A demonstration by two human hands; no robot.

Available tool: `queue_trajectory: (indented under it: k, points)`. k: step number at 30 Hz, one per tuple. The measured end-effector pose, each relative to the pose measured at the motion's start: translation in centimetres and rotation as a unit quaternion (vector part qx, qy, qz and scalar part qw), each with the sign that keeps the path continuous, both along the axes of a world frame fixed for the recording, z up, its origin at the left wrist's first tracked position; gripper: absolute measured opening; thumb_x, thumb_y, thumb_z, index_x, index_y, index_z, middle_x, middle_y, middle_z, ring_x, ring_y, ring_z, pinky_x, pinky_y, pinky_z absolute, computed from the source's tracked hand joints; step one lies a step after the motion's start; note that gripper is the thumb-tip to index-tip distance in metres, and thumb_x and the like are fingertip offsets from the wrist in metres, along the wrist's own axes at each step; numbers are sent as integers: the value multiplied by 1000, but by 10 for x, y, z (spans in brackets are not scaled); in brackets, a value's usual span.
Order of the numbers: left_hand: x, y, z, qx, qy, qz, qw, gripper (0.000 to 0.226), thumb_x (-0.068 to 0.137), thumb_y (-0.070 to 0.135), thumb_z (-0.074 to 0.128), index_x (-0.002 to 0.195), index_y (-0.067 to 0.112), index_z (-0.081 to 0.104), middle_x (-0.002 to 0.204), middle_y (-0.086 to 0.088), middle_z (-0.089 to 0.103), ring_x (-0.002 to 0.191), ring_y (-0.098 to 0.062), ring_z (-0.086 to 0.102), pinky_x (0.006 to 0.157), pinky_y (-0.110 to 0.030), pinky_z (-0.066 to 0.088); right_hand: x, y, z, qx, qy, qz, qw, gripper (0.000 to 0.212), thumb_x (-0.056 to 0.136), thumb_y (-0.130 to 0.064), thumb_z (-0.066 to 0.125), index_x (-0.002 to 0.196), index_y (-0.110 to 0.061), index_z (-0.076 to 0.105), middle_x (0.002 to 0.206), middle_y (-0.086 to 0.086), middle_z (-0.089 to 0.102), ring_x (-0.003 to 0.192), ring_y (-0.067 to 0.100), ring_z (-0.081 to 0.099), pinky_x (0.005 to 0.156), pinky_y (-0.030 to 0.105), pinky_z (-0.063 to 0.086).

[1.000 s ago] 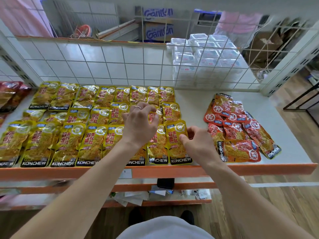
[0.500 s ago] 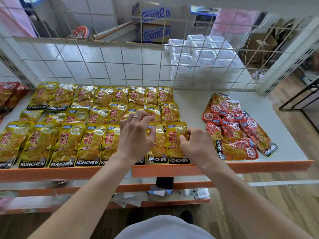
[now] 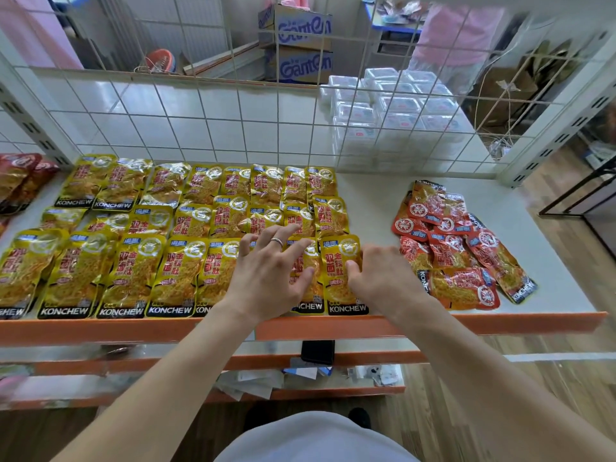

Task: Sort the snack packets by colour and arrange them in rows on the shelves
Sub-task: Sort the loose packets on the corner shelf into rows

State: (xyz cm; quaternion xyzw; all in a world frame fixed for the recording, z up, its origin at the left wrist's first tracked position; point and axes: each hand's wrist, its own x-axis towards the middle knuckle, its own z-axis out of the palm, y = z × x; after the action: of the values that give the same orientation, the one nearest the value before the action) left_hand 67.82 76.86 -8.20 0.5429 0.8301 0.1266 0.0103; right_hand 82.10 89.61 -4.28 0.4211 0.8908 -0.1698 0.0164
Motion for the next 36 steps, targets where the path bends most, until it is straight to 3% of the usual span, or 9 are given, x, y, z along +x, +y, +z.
queue_trajectory:
  k: [13,17,20,22,26,31,36]
  points:
    - [6,-5,-5,7,11,8,1000,60,88,59,32,124,22,63,143,0,54,136,-24,44,106,-52,28,2,2,4,14,-16,13,1000,32,97,-36,54,106,-6,60,98,11,59,84,27,55,72,34,46]
    - [4,-4,-1,-20,19,-8,1000,69,87,67,25,134,26,55,153,3,43,145,-20,33,113,-53,21,-1,11,4,40,50,77,995,40,96,-37,54,127,-12,56,123,7,56,110,26,56,91,42,51]
    - [1,-1,1,-62,14,-15,998,79,84,74,12,147,34,40,163,8,25,152,-15,15,118,-53,9,-8,18,2,40,60,173,982,55,96,-36,54,147,-21,41,154,0,36,136,22,40,108,42,37]
    - [0,0,1,-75,12,-17,997,82,82,75,9,150,36,34,165,10,18,153,-14,10,119,-53,6,-13,23,-3,24,34,212,976,62,98,-39,50,155,-27,28,164,-6,16,149,16,21,115,43,25]
    - [-2,-2,3,-90,14,-19,996,83,81,75,7,151,38,31,166,12,15,152,-13,9,119,-54,4,-16,28,-15,-7,-11,232,973,64,101,-40,43,157,-31,16,166,-11,2,152,11,5,120,44,12]
    - [-3,-2,6,-93,7,-26,995,83,80,75,8,151,39,32,165,14,16,152,-13,11,119,-54,2,-14,29,-17,-6,-7,230,973,63,101,-40,45,157,-32,17,166,-12,4,152,10,7,120,44,12]
    - [-10,5,11,-79,-9,-23,997,81,82,75,12,149,36,35,163,13,23,151,-12,12,119,-52,1,-20,36,-13,2,24,221,975,57,100,-38,46,154,-30,29,164,-11,18,149,12,18,116,45,18]
